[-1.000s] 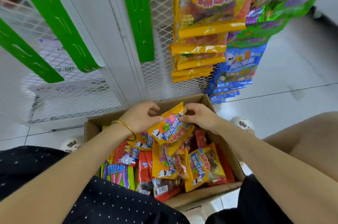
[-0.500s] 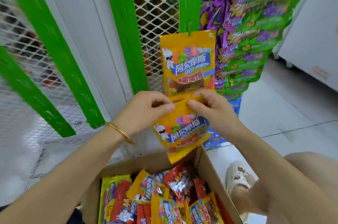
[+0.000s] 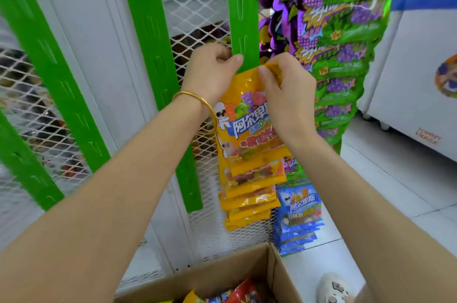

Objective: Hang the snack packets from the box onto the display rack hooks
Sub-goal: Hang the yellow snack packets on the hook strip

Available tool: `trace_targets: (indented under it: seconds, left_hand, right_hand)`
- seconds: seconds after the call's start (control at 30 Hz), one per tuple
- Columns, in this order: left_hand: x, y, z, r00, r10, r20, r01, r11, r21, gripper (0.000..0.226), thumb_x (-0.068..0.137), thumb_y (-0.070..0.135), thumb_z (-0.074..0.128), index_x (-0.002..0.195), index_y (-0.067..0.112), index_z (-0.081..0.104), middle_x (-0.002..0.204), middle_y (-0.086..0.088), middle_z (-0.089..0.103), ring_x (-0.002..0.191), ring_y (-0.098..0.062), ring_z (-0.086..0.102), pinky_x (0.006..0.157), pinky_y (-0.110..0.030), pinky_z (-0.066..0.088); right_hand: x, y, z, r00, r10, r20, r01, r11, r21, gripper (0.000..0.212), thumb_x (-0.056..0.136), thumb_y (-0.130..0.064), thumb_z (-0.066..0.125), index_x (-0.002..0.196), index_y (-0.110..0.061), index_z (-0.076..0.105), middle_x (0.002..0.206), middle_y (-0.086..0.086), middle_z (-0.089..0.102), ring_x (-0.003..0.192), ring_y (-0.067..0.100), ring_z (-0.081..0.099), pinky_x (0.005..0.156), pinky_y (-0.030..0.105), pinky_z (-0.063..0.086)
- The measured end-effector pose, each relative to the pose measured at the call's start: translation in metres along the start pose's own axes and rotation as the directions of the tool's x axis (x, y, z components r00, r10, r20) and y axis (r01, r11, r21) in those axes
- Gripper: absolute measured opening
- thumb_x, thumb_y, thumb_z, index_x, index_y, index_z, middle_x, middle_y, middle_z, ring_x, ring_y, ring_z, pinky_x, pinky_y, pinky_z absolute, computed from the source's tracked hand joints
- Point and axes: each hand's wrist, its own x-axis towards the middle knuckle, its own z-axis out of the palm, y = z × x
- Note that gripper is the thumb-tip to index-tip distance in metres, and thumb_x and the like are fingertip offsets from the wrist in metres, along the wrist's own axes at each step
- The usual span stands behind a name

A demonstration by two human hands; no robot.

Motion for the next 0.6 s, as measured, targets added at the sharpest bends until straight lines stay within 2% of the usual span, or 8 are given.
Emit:
trace_targets:
  seconds: [0.07,0.13,0.27,0.47,0.6]
  left_hand:
    - [0.002,0.003,-0.003,1.000,-0.003,0.014,0.002,0.999,0.054,0.026,0.089,0.025,0.058,0.066,0.012,0.054,0.055,0.001,0.041,0.048,-0.008,0.034,0.043,-0.018,0.026]
    - [0.004,0.006,-0.005,0.999,-0.020,0.040,0.016,0.997,0.081,0.029,0.089,0.026,0.058,0.064,0.012,0.052,0.055,0.000,0.040,0.046,-0.006,0.034,0.042,-0.017,0.025]
    - [0.005,0.010,-0.008,0.994,-0.051,0.095,0.045,0.997,0.061,0.031,0.090,0.028,0.056,0.086,-0.002,0.064,0.069,-0.013,0.047,0.060,-0.016,0.043,0.053,-0.024,0.030]
    - [0.007,0.012,-0.007,0.985,-0.065,0.159,0.053,0.996,0.076,0.019,0.091,0.028,0.054,0.081,0.012,0.056,0.076,-0.009,0.047,0.066,-0.018,0.041,0.061,-0.025,0.030]
    - [0.009,0.010,-0.009,0.987,-0.066,0.149,0.055,0.995,0.081,0.026,0.091,0.029,0.054,0.089,0.005,0.065,0.078,-0.009,0.050,0.068,-0.017,0.043,0.064,-0.027,0.034]
  right_hand:
    - [0.004,0.000,0.005,1.000,-0.018,-0.021,0.018,0.999,-0.036,0.017,0.093,-0.017,0.053,0.089,-0.002,0.059,0.075,0.004,0.056,0.072,0.027,0.054,0.069,0.040,0.040]
    - [0.007,0.002,0.008,0.998,-0.043,-0.037,0.041,0.997,-0.071,0.019,0.094,-0.018,0.051,0.089,-0.001,0.058,0.077,0.010,0.060,0.074,0.031,0.055,0.069,0.043,0.041]
    - [0.011,0.005,0.010,0.997,-0.062,-0.053,0.055,0.990,-0.128,0.021,0.095,-0.020,0.050,0.091,-0.001,0.057,0.081,0.013,0.062,0.076,0.032,0.055,0.066,0.040,0.038]
    - [0.013,0.003,0.009,0.995,-0.071,-0.067,0.057,0.979,-0.195,0.018,0.094,-0.020,0.050,0.086,-0.005,0.052,0.076,0.006,0.053,0.069,0.025,0.043,0.060,0.032,0.023]
    - [0.006,0.007,0.010,0.998,-0.026,-0.062,0.014,0.980,-0.200,0.016,0.094,-0.019,0.050,0.086,-0.006,0.051,0.076,0.007,0.053,0.068,0.026,0.041,0.060,0.034,0.028]
